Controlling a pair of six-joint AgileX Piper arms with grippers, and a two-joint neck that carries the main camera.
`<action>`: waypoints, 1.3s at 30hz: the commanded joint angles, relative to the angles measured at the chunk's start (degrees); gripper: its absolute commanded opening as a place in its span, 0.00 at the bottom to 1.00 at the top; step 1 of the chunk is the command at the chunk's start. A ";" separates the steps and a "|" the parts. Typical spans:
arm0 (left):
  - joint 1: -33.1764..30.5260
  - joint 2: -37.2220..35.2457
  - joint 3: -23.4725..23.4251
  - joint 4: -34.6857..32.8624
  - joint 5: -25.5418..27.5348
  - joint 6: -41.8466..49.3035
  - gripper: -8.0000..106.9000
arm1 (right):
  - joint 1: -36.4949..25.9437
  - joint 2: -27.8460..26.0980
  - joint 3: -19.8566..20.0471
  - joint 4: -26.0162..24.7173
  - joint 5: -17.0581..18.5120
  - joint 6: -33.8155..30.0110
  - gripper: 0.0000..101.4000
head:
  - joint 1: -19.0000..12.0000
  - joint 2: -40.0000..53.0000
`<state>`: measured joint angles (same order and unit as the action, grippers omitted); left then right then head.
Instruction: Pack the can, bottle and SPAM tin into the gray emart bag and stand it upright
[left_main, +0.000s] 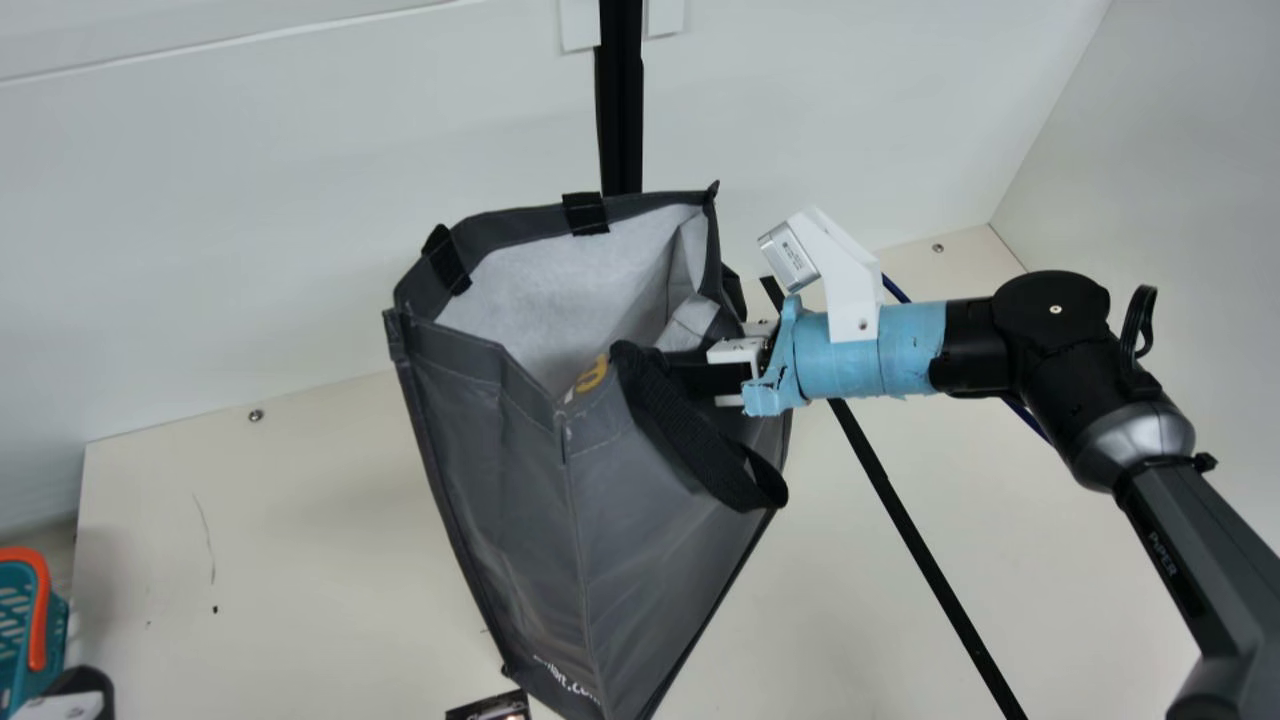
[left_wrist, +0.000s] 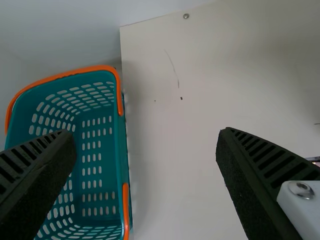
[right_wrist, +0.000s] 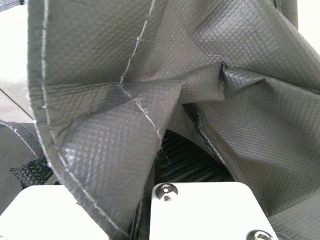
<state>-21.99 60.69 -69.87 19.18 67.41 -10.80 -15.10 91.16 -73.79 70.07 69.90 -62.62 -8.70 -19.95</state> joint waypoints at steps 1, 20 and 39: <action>0.00 0.00 0.00 0.00 0.00 0.00 0.85 | 0.10 -1.65 0.53 -0.44 0.00 1.12 0.00 | -1.30 -0.05; 0.00 0.00 0.00 0.00 0.00 0.00 0.85 | -8.92 -0.09 -10.63 -9.55 -3.77 8.60 0.00 | -1.30 -0.05; 0.00 0.00 0.00 0.00 0.00 0.00 0.85 | -16.36 1.65 -18.81 -16.90 -6.07 11.75 0.00 | -1.30 -0.05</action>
<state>-21.99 60.69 -69.87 19.18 67.41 -10.80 -30.96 92.76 -92.13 53.26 63.96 -51.02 -8.70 -19.95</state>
